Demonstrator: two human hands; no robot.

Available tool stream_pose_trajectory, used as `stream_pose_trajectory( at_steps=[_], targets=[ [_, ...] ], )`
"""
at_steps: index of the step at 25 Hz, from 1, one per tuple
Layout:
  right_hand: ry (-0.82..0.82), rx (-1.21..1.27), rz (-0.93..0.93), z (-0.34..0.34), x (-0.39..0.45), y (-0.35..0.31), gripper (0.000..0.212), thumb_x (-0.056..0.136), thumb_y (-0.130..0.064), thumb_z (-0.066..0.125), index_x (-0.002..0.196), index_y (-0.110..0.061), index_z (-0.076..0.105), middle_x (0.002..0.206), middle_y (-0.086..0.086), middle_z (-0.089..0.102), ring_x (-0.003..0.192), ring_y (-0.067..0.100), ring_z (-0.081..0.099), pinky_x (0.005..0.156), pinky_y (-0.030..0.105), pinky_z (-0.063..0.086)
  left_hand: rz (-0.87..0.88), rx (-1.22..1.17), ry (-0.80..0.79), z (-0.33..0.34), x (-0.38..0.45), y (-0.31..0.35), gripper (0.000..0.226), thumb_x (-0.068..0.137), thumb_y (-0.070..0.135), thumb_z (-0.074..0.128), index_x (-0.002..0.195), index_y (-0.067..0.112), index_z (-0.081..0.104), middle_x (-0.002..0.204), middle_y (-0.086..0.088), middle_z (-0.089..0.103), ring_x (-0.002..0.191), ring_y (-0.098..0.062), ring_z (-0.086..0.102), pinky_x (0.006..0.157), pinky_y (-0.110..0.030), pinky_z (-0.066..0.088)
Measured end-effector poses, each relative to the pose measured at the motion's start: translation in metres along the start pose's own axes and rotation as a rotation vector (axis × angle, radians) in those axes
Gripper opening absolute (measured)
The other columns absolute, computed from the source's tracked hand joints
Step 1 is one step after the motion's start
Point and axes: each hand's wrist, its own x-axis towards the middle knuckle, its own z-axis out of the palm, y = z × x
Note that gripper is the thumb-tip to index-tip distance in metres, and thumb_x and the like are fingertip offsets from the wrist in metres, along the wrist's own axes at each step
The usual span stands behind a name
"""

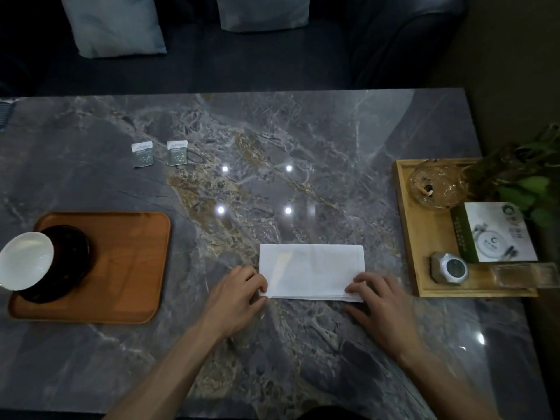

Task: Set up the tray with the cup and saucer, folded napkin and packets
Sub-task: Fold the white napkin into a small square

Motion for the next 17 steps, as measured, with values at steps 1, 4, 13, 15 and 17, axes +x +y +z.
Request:
stream_pose_trajectory(
  at_steps=[1,4,13,15,17],
  targets=[
    [0.007,-0.007,0.004,0.002,-0.003,-0.001,0.037,0.071,-0.037,0.084,0.1,-0.02,0.07,0.114,0.003,0.064,0.104,0.028,0.057,0.086,0.04,0.048,0.001,-0.001,0.01,0.0,0.0,0.0,0.013,0.086,0.038,0.062,0.092,0.03,0.055,0.098,0.011,0.052,0.091,-0.01,0.047,0.069,-0.028,0.049],
    [0.07,-0.01,0.033,0.005,-0.002,-0.008,0.034,0.079,-0.044,0.074,0.103,-0.019,0.069,0.122,0.007,0.062,0.114,0.031,0.054,0.091,0.047,0.048,0.029,0.036,0.091,-0.003,0.003,0.004,0.016,0.087,0.044,0.055,0.089,0.028,0.058,0.092,0.01,0.052,0.083,-0.01,0.046,0.067,-0.026,0.04],
    [0.029,-0.195,0.037,0.024,0.06,-0.058,0.054,0.097,-0.039,0.034,0.146,-0.016,0.039,0.156,0.01,0.035,0.149,0.036,0.017,0.116,0.061,0.016,0.06,0.099,0.248,0.03,0.05,0.072,0.045,0.096,0.03,0.045,0.136,0.009,0.051,0.144,-0.01,0.051,0.137,-0.027,0.042,0.11,-0.047,0.037],
    [-0.015,-0.238,0.032,0.033,0.059,-0.054,0.057,0.099,-0.039,0.031,0.15,-0.016,0.032,0.16,0.008,0.029,0.15,0.034,0.008,0.116,0.062,0.01,0.037,0.127,0.197,0.039,0.05,0.073,0.049,0.1,0.029,0.037,0.144,0.009,0.042,0.152,-0.009,0.041,0.144,-0.025,0.031,0.114,-0.05,0.031],
    [-0.029,-0.233,0.035,0.04,0.057,-0.05,0.057,0.1,-0.041,0.03,0.152,-0.017,0.03,0.16,0.006,0.027,0.151,0.032,0.006,0.116,0.062,0.009,0.022,0.16,0.15,0.046,0.049,0.069,0.051,0.101,0.031,0.033,0.147,0.009,0.036,0.155,-0.009,0.036,0.145,-0.024,0.027,0.115,-0.052,0.027]
  ],
)
